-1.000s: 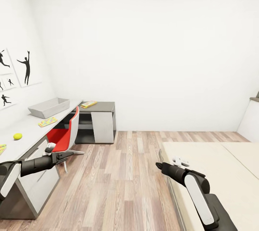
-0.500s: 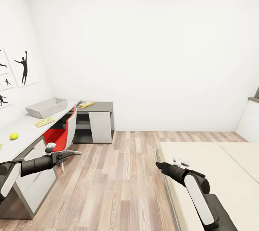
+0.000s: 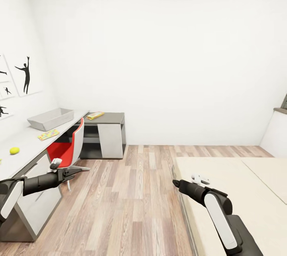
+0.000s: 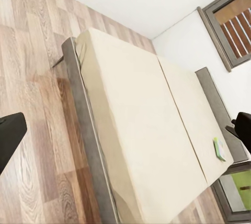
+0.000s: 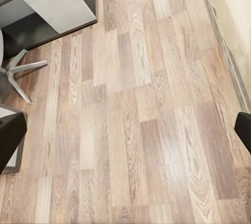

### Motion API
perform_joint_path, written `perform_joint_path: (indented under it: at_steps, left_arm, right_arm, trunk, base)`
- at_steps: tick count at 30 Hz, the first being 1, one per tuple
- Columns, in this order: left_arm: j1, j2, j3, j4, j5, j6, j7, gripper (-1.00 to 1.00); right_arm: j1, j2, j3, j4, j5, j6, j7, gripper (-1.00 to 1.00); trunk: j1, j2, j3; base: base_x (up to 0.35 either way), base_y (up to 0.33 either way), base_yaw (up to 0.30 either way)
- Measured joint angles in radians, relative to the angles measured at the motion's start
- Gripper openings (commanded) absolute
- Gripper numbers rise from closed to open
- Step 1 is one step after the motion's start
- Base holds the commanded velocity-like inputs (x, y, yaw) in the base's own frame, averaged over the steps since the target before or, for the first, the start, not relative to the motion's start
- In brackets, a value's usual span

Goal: Put all the toys in the child's room - the three board games (two on the bed and one on the table), the two jigsaw puzzles on the table, and the tennis ball on the table - inside the toy box on the table in the child's room.

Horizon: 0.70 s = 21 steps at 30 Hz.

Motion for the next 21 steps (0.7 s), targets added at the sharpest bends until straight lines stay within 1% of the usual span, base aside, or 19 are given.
perform_joint_path:
  at_steps: [15,21]
  left_arm:
    - [0.0,0.0,0.0,0.0,0.0,0.0,0.0,1.0]
    - [0.0,0.0,0.0,0.0,0.0,0.0,0.002,1.0]
  right_arm:
    - [0.0,0.0,0.0,0.0,0.0,0.0,0.001,1.0]
    - [0.0,0.0,0.0,-0.001,0.0,0.0,0.001,1.0]
  trunk:
    - [0.0,0.0,0.0]
    - [0.0,0.0,0.0]
  base:
    - [-0.002,-0.004,0.0]
    - [-0.031,-0.115,0.0]
